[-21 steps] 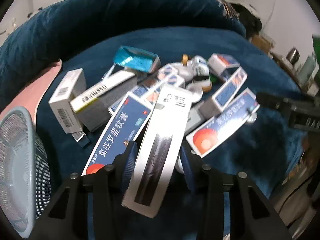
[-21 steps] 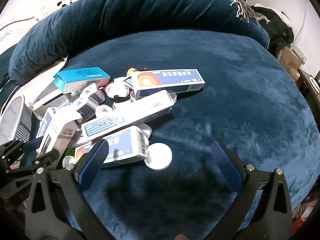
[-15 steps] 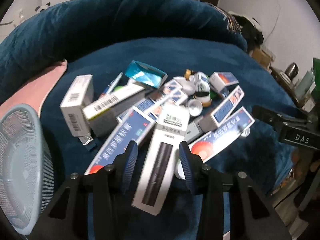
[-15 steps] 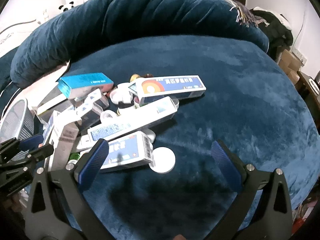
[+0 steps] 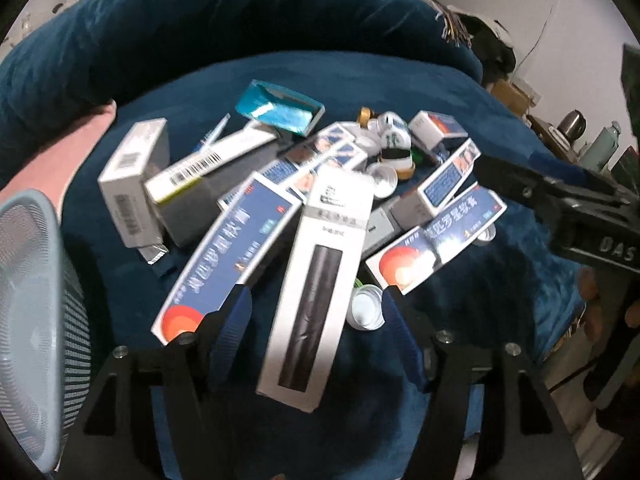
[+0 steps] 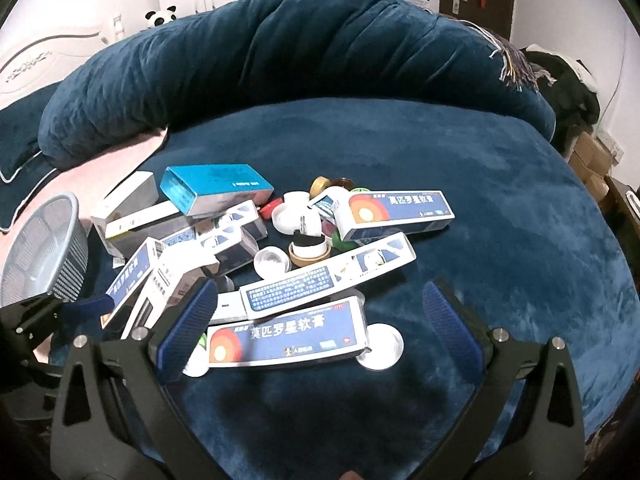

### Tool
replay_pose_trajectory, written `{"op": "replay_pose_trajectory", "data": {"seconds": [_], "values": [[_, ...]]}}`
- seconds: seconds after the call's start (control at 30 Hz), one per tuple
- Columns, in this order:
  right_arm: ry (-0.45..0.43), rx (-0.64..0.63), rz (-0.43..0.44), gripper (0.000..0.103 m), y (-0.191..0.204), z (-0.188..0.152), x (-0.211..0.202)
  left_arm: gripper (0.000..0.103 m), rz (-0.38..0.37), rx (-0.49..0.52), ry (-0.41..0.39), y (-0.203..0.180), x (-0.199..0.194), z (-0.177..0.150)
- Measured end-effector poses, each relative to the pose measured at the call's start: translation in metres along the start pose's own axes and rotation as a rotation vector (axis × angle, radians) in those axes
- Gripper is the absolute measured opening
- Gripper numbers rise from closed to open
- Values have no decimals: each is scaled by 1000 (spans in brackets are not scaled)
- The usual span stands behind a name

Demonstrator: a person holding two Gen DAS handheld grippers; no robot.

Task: Organize objects
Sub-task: 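Grasp the white trimmer box with left tool while right tool grasps the teal box, then carry both boxes over the blue basket and open both tools to drop them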

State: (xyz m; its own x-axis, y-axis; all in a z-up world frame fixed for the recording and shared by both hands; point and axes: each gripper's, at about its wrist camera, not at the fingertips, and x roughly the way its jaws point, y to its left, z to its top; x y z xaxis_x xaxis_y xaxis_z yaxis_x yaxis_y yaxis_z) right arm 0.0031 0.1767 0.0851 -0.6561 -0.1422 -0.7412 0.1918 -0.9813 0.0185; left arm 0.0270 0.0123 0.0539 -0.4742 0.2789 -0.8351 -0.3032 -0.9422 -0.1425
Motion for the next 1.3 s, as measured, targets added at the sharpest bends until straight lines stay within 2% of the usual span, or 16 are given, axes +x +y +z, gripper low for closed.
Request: {"op": "replay_pose_trajectory", "data": {"seconds": [0.13,0.17,0.2,0.33,0.5,0.63,0.77,0.83,0.93,1.1,1.17,1.3], "values": [[3,4,-10,103,-3,-1,1,68,-20,6,41,-6,18,0],[4,6,-11,103,-3,-1,1,58,-9,15,47,-8,22,0],[6,10,-11,103,-4,-1,2,42,0,19,48,-9,25,0],[12,20,-6,103,-6,-2,3,42,-8,0,31,-7,23,1],[0,24,8,103,-1,1,1,42,3,-28,-39,-1,-10,7],[-8,42,45,103,8,12,-1,42,61,-55,-109,13,-46,21],[-5,68,113,103,23,44,2,42,132,-101,-128,42,-71,34],[24,94,152,103,31,64,12,42,135,-134,-132,58,-79,43],[123,170,216,103,40,92,40,42,172,-149,-138,80,-88,58],[292,379,297,103,43,118,93,42,190,-174,-153,101,-90,69],[322,417,295,103,46,121,108,42,184,-199,-144,104,-83,69],[361,414,253,103,55,122,124,42,177,-209,-135,104,-76,69]]}}
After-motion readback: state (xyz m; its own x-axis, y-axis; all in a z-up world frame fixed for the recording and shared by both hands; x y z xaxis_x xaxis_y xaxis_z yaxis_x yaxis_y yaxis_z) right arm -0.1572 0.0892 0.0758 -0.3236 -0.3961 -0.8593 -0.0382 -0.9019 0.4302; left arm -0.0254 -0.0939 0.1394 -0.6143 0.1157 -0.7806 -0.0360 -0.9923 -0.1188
